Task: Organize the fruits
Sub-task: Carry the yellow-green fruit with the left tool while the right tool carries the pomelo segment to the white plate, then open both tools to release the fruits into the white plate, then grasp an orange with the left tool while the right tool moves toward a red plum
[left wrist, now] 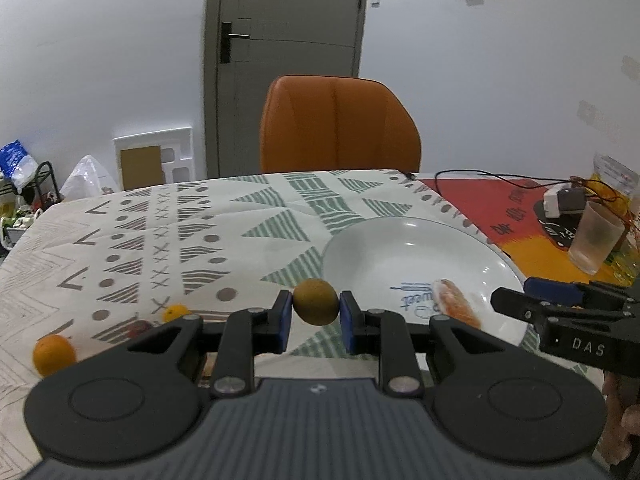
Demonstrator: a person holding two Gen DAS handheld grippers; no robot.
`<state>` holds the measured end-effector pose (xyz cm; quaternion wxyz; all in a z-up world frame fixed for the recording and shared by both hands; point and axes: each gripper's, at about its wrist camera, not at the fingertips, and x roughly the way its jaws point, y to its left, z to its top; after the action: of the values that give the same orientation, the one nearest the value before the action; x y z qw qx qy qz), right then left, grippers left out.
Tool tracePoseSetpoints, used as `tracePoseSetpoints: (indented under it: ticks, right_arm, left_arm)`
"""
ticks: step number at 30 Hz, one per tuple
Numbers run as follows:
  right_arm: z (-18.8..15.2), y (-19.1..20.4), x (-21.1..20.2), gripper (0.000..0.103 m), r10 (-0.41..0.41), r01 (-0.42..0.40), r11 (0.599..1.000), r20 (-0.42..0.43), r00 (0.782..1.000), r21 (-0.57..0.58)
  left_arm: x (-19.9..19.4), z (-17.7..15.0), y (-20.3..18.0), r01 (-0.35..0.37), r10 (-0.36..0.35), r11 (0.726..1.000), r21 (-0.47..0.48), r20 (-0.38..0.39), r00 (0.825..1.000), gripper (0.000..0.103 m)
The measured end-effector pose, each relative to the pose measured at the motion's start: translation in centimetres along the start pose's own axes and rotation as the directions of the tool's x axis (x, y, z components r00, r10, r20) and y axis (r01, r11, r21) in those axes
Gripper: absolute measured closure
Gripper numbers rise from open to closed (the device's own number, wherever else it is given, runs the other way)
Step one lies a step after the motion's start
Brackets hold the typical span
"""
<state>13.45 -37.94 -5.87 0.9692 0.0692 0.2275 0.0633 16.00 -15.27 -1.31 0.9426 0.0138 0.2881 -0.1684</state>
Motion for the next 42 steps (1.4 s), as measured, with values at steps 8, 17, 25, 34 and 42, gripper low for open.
tracePoseSetpoints:
  ticks: [8, 17, 25, 34, 42]
  right_arm:
    - [-0.1, -0.5, -0.7, 0.049, 0.011, -0.011, 1.0, 0.001, 1.0, 0.014]
    - [-0.2, -0.8, -1.1, 0.048, 0.008, -0.008, 1.0, 0.002, 1.0, 0.03]
    - [-0.2, 0.5, -0.7, 0.044, 0.04, -0.04, 0.999, -0.009, 0.999, 0.019]
    - [0.1, 2.4, -0.3, 0.012, 0.054, -0.054, 0.998, -0.003, 0.999, 0.038]
    - [0.4, 4.2, -0.3, 0.0, 0.063, -0.064, 0.997, 0.012, 0.998, 0.052]
  left_arm:
    - [1.1, 0.7, -1.9, 0.037, -0.038, 0.999, 0.02, 0.006, 0.999, 0.079]
    - [0.9, 1.4, -2.8, 0.054, -0.056, 0.997, 0.046, 0.039, 0.998, 0.071]
    - [0.1, 0.8, 0.3, -0.033, 0.034, 0.999, -0.028, 0.014, 0.999, 0.043]
    - [-2.2, 0.2, 3.9, -0.108, 0.111, 0.99, -0.086, 0.032, 0.993, 0.019]
    - [-4.3, -0.7, 6.6, -0.177, 0.184, 0.975, -0.132, 0.043, 0.982, 0.015]
